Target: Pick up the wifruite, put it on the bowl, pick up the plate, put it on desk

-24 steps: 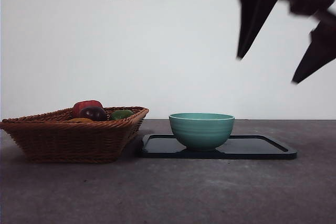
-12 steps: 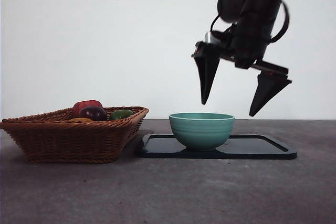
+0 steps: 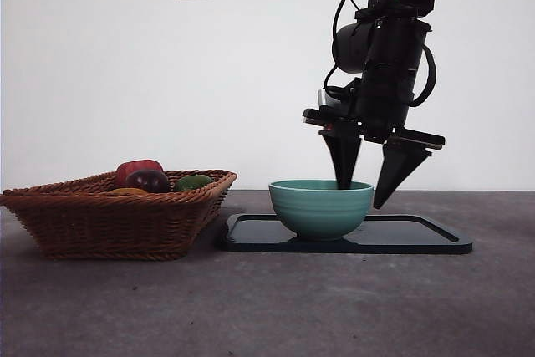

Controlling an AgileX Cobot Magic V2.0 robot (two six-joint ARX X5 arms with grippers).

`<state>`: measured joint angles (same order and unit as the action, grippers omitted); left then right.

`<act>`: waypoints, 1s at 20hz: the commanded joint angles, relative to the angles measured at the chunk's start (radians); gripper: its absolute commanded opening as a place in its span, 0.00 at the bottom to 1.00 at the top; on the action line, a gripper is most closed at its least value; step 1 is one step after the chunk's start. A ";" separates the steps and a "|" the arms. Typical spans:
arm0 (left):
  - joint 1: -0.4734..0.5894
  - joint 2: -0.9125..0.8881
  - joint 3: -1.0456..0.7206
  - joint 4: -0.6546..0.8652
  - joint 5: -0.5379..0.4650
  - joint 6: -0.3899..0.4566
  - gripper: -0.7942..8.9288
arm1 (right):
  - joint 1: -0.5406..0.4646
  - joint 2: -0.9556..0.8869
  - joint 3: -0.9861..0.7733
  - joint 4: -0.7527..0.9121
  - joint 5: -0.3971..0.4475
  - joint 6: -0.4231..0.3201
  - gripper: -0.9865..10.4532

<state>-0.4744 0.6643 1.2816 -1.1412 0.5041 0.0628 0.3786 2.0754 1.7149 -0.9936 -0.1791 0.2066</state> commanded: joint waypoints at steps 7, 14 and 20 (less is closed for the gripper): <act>-0.006 0.002 0.012 0.011 0.006 0.012 0.72 | 0.005 0.023 0.026 0.014 0.003 -0.014 0.09; -0.006 0.002 0.012 0.011 0.006 0.012 0.72 | -0.023 -0.098 0.028 -0.071 -0.003 -0.085 0.09; -0.006 0.002 0.012 0.011 0.006 0.012 0.72 | 0.024 -0.295 -0.063 -0.155 -0.008 -0.141 0.09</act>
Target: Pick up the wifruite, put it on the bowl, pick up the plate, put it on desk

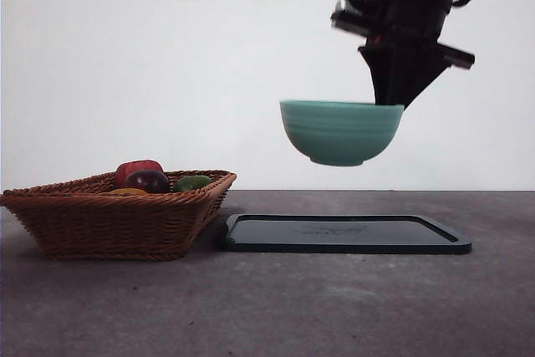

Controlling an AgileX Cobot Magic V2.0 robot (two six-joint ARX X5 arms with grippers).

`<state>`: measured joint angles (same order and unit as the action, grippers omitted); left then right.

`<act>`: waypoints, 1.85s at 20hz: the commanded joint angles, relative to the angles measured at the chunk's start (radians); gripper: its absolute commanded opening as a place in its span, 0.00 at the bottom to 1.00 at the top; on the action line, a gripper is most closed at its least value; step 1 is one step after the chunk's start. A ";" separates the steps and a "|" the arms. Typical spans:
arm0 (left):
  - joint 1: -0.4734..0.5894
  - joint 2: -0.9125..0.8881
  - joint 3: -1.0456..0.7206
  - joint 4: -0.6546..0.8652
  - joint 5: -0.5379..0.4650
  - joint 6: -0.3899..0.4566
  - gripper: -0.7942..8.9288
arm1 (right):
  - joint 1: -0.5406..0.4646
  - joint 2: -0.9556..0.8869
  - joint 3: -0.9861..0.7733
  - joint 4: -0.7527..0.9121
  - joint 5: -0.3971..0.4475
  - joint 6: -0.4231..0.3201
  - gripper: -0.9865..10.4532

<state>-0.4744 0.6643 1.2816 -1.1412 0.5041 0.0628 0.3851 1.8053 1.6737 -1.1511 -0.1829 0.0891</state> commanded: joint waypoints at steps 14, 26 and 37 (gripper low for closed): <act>-0.006 0.002 0.012 0.011 0.006 0.012 0.72 | 0.208 -0.237 -0.563 0.286 -0.046 0.032 0.09; -0.006 0.002 0.012 0.011 0.006 0.012 0.72 | 0.222 -0.237 -0.678 0.369 0.023 0.072 0.10; -0.006 0.002 0.012 0.011 0.006 0.012 0.72 | 0.214 -0.346 -0.548 0.248 0.028 0.039 0.54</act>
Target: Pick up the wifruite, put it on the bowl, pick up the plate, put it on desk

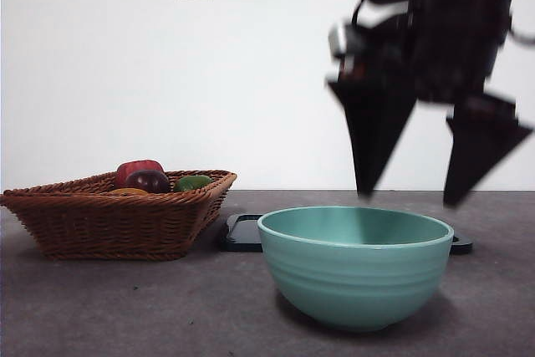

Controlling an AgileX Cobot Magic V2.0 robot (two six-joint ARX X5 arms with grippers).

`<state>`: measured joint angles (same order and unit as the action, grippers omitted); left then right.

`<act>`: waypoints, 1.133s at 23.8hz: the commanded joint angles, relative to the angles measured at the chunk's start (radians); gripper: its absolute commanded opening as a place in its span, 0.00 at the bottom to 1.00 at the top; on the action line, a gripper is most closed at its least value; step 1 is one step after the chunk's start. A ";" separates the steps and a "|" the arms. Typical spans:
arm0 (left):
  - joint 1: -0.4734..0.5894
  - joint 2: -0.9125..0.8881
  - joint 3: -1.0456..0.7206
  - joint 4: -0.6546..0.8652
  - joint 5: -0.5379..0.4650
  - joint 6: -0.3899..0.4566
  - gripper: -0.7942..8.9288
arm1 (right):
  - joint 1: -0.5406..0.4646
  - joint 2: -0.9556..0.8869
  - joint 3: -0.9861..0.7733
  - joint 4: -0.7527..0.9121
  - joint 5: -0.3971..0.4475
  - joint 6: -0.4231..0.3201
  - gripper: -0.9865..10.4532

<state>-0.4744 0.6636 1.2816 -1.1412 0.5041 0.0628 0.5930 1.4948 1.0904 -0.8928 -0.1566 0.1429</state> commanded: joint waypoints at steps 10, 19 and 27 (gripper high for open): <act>-0.006 0.002 0.012 0.011 0.006 0.012 0.72 | 0.006 -0.578 0.082 -0.168 0.001 -0.011 0.62; -0.006 0.002 0.012 0.012 0.006 0.012 0.72 | 0.006 -0.928 0.082 -0.186 0.001 -0.011 0.62; -0.006 0.002 0.012 0.012 0.006 0.016 0.72 | 0.006 -0.961 0.082 -0.185 0.001 -0.012 0.62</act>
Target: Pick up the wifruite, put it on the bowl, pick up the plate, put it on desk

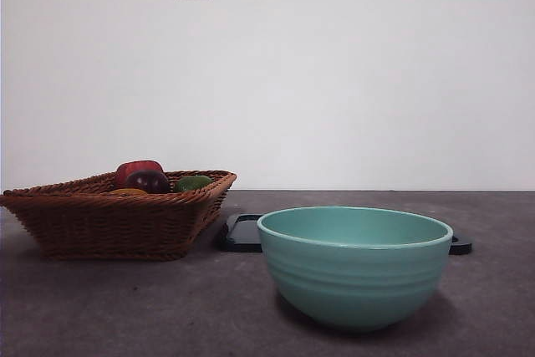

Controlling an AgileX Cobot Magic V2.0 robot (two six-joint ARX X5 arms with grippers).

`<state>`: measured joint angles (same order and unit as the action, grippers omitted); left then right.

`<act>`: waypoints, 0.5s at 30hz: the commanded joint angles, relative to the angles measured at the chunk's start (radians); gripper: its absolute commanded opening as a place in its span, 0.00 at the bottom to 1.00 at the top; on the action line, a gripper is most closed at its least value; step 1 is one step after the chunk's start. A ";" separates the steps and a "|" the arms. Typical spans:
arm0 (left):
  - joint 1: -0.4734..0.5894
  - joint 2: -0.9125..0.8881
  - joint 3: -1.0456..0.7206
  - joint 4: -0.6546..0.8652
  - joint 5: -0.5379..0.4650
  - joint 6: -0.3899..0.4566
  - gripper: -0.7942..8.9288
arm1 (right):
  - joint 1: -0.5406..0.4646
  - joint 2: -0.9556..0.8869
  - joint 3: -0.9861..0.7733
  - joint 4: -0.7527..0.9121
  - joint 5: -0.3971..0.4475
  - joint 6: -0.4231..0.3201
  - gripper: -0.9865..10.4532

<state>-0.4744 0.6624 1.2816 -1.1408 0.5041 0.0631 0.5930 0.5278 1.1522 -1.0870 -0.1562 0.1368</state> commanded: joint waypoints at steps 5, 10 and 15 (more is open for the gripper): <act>-0.006 0.003 0.012 0.011 0.006 0.028 0.51 | 0.006 0.006 0.020 0.010 0.001 -0.006 0.55; -0.006 0.003 0.012 0.013 0.005 0.035 0.10 | 0.006 0.006 0.020 0.013 0.003 -0.006 0.10; -0.006 0.003 0.012 0.011 0.006 0.034 0.10 | 0.006 0.006 0.020 0.017 0.000 -0.006 0.10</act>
<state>-0.4744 0.6624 1.2816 -1.1408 0.5041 0.0834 0.5930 0.5278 1.1522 -1.0813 -0.1566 0.1349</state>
